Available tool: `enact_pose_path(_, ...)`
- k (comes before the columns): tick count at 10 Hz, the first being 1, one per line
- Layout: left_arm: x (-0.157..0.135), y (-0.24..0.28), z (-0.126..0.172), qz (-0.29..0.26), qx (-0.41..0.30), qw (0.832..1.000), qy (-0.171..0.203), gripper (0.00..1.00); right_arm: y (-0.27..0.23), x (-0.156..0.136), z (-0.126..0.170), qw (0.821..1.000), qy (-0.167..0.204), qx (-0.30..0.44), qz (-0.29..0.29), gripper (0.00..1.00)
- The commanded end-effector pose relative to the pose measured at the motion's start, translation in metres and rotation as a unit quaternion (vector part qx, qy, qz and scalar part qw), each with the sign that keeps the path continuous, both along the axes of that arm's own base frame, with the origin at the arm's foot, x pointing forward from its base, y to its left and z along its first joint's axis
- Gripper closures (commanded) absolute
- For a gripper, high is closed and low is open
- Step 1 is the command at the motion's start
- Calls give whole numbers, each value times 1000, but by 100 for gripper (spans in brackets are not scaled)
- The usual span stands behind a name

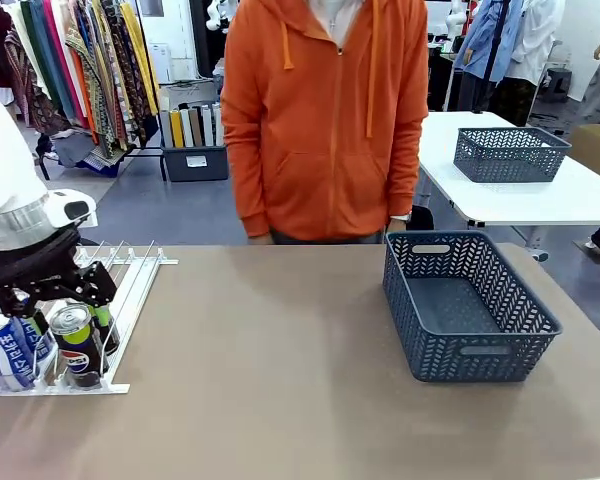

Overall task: Retrieve and store the cans from the dispenser.
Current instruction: Pick up one can from the Automatic Can Dispenser and place it in the middle of the table.

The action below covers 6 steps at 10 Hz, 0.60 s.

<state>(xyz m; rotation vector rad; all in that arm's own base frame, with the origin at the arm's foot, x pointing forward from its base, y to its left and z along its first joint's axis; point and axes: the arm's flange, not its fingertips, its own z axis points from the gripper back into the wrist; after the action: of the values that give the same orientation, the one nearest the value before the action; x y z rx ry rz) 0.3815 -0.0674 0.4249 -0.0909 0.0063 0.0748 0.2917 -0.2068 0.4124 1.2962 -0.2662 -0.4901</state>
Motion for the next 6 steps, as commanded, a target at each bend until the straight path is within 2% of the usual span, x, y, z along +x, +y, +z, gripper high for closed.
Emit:
enact_pose_path(1, 6, -1, 1, 10, 10, 1000, 4, 0, -3, -1, 4, 1000, 5, 1, 4, 0)
enact_pose_path(6, 8, -1, -3, 8, 16, 1000, 5, 0, -3, -1, 4, 1000, 5, 1, 4, 0)
